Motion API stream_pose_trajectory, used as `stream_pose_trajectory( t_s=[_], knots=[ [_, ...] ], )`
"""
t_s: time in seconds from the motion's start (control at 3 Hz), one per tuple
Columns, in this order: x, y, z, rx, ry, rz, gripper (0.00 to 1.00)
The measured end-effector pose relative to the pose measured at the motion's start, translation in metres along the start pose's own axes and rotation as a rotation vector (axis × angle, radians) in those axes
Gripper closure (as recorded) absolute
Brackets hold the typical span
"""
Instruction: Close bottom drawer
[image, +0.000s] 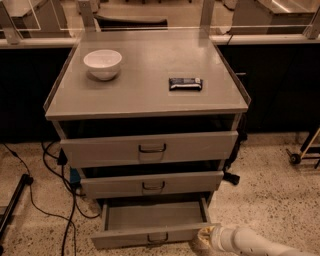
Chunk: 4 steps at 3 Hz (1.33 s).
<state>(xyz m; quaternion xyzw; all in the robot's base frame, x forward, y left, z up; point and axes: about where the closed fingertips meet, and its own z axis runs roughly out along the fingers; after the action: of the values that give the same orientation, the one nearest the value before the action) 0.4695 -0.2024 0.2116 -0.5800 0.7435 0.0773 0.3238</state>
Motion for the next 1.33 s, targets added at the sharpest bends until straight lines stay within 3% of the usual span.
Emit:
stream_pose_trajectory(
  t_s=[0.67,1.33],
  knots=[
    [0.014,-0.014,0.038,0.031,-0.003,-0.021,1.0],
    [0.01,-0.028,0.07,0.04,-0.043,-0.044,1.0]
  ],
)
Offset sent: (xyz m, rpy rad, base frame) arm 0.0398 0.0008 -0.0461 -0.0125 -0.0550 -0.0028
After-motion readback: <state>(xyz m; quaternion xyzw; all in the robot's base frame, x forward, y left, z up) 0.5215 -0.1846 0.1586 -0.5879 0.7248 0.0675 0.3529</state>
